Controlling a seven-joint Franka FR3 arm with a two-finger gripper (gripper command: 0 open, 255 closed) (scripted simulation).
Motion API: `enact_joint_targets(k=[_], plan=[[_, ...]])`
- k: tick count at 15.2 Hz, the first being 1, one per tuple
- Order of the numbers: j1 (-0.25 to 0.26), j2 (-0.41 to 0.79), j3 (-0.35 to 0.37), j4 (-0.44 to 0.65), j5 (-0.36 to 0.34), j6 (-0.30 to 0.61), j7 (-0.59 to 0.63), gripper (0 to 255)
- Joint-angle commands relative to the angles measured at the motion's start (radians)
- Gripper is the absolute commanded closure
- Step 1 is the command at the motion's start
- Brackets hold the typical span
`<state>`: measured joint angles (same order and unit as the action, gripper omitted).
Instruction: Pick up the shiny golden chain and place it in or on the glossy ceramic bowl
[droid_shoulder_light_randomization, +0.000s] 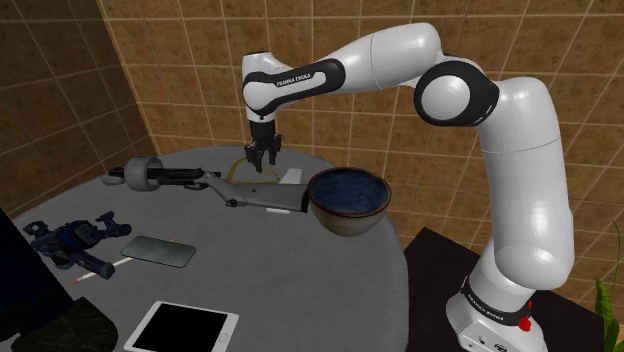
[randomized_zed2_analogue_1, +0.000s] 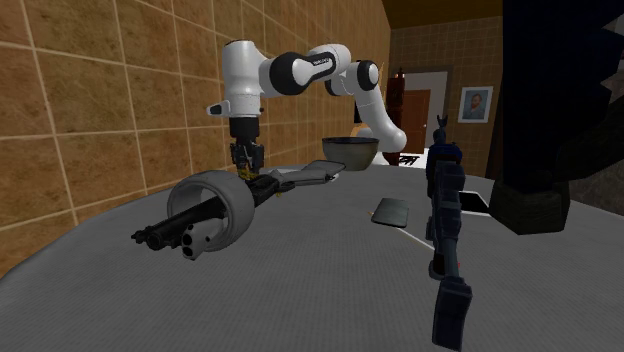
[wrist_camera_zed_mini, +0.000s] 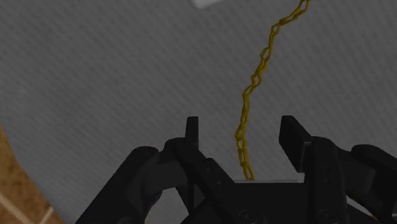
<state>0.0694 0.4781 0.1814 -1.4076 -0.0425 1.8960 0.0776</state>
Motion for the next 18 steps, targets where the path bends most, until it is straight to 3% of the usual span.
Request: enact_joint_targets(k=[1,9,18], plan=[[0.000,0.000,0.000,0.000,0.000,0.000,0.000,255],[0.000,0.000,0.000,0.000,0.000,0.000,0.000,255],[0.004,-0.008,0.002,0.109,0.002,-0.117,0.001,255]])
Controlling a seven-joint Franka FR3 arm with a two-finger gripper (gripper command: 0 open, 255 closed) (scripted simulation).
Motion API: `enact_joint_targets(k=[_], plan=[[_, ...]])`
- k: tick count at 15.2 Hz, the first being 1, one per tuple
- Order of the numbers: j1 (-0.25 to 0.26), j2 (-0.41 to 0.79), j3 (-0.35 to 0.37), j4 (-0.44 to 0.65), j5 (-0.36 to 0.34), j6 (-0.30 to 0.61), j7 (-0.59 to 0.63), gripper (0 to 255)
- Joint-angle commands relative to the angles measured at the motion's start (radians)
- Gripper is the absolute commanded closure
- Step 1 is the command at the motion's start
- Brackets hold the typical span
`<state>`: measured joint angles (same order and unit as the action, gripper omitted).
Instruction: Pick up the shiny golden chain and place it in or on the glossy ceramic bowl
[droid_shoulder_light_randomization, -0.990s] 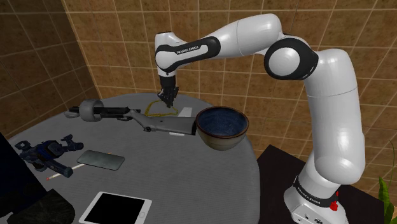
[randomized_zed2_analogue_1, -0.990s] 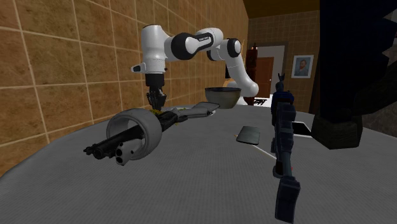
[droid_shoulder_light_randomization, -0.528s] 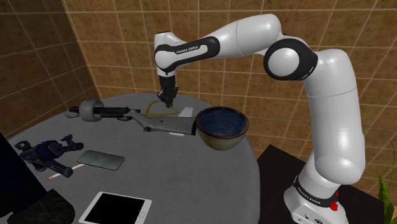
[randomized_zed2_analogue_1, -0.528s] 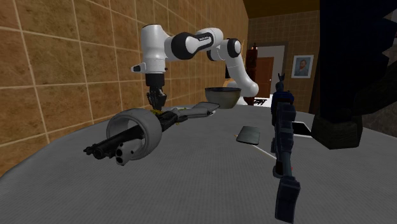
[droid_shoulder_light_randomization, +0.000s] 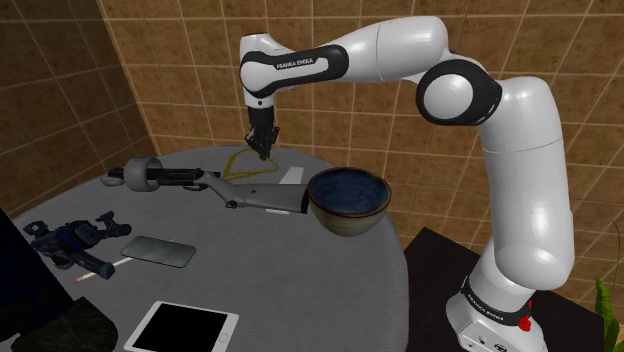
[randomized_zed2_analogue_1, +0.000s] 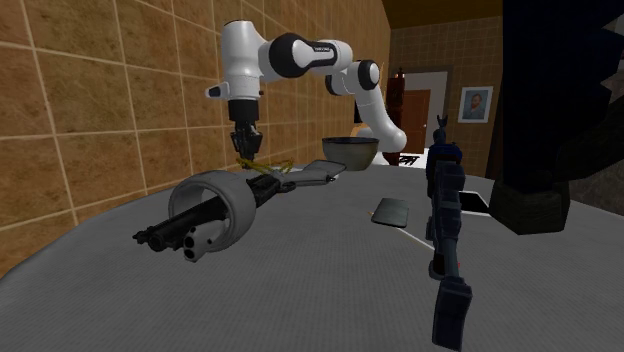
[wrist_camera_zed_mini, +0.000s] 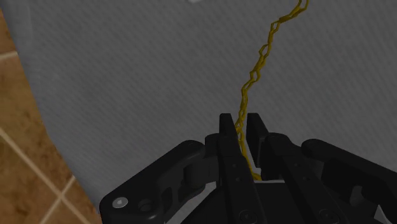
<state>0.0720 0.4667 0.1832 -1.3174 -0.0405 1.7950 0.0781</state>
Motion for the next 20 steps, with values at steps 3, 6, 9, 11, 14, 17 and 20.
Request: enact_joint_targets(k=[3,6,9,11,14,17,20], plan=[[0.003,0.006,0.001,0.064,-0.001,-0.058,0.001,255],[0.006,0.012,0.001,0.113,-0.002,-0.101,0.002,255],[0.010,0.022,0.001,0.169,-0.003,-0.147,0.003,255],[0.013,0.030,0.001,0.210,-0.005,-0.179,0.004,255],[0.018,0.048,0.001,0.279,-0.007,-0.231,0.005,255],[0.025,0.073,0.000,0.361,-0.011,-0.288,0.006,255],[0.035,0.109,-0.001,0.463,-0.017,-0.354,0.007,255]])
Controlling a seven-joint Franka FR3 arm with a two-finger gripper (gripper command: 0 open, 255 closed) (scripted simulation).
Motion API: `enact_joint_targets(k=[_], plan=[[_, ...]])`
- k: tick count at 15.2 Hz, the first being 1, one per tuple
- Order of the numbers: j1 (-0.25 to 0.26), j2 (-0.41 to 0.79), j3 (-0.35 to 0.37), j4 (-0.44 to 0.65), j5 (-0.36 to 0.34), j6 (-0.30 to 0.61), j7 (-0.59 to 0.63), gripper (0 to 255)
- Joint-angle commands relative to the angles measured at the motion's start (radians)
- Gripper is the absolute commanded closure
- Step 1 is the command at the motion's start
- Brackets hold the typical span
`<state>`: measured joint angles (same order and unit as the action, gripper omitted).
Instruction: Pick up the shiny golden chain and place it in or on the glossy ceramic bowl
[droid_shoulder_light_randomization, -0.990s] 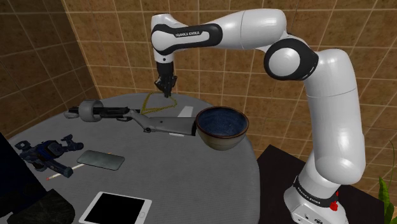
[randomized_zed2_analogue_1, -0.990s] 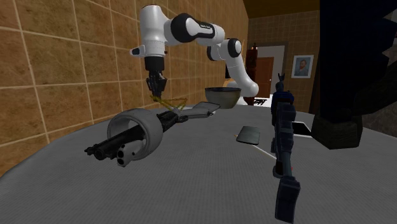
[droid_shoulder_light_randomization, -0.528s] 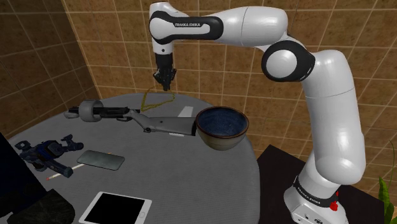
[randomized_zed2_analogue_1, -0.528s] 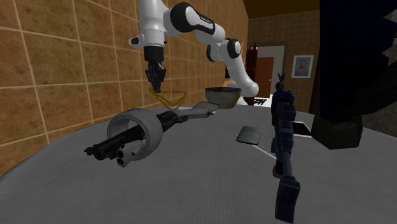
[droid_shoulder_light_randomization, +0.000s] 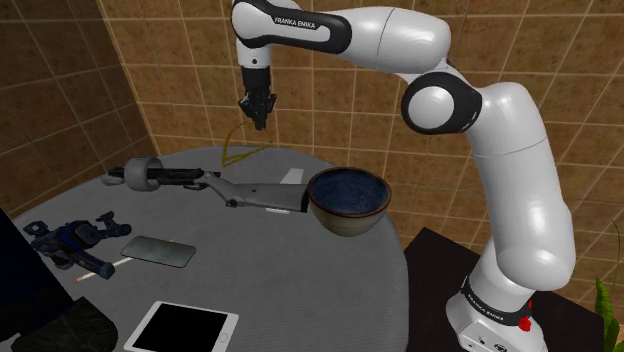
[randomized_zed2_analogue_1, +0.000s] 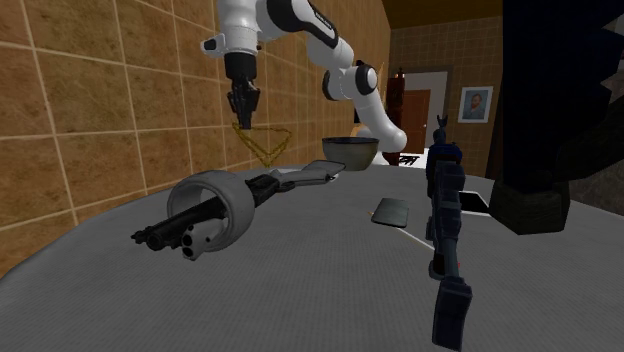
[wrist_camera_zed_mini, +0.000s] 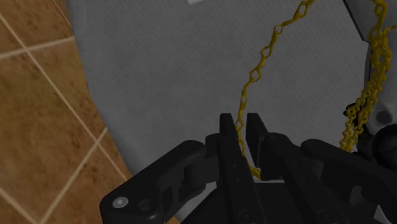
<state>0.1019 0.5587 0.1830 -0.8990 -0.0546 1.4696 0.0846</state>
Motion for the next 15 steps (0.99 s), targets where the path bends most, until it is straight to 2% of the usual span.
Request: enact_joint_targets(k=[1,4,5,6,8,11,15], plan=[[0.009,0.033,-0.001,0.086,-0.005,-0.053,0.001,255],[0.024,0.091,-0.004,0.221,-0.013,-0.130,0.001,255],[-0.002,-0.029,0.003,0.017,0.003,-0.047,0.002,255],[-0.020,-0.112,0.009,-0.116,0.014,0.004,0.000,255],[-0.044,-0.242,0.014,-0.314,0.036,0.072,-0.007,255],[-0.067,-0.402,0.013,-0.537,0.067,0.138,-0.022,255],[-0.082,-0.586,0.006,-0.769,0.103,0.189,-0.045,255]])
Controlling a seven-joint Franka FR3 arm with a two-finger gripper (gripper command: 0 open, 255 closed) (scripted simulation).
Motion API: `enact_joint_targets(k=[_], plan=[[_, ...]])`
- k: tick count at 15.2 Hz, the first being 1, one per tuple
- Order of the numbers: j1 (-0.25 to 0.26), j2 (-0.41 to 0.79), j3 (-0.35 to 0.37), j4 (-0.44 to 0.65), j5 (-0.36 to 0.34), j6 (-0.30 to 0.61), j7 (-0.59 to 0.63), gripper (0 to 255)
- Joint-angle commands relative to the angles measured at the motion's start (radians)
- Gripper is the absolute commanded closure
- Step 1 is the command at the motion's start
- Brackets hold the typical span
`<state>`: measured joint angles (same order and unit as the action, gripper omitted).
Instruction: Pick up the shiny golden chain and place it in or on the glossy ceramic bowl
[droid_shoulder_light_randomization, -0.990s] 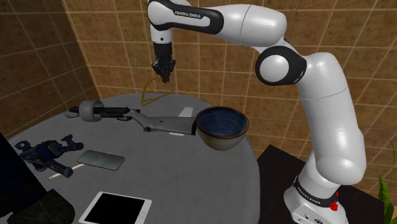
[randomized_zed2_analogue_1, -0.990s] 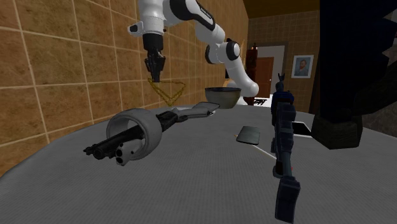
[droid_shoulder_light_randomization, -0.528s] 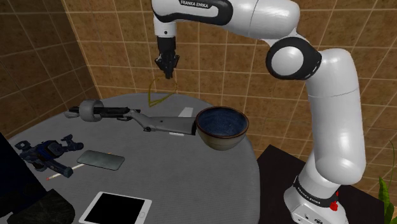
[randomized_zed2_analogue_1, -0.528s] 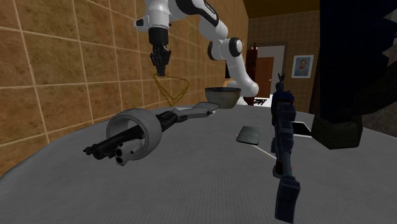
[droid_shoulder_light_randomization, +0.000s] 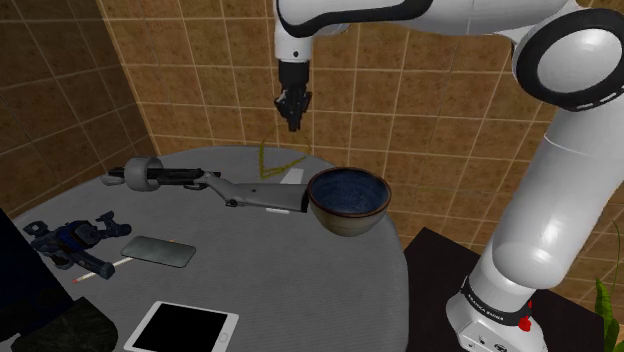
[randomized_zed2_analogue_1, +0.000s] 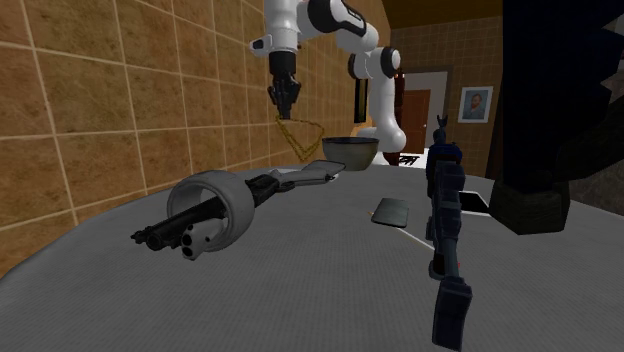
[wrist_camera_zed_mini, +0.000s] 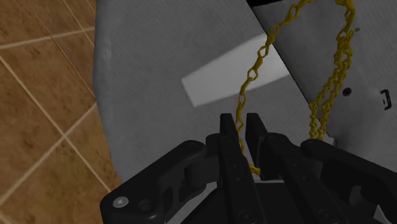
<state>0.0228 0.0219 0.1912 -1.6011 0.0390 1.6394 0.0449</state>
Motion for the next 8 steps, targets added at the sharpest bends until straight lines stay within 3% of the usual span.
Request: enact_joint_targets(k=[1,8], plan=[[-0.005,-0.092,-0.004,-0.118,0.018,0.027,-0.012,255],[-0.005,-0.383,-0.029,-0.420,0.063,0.039,-0.050,255]])
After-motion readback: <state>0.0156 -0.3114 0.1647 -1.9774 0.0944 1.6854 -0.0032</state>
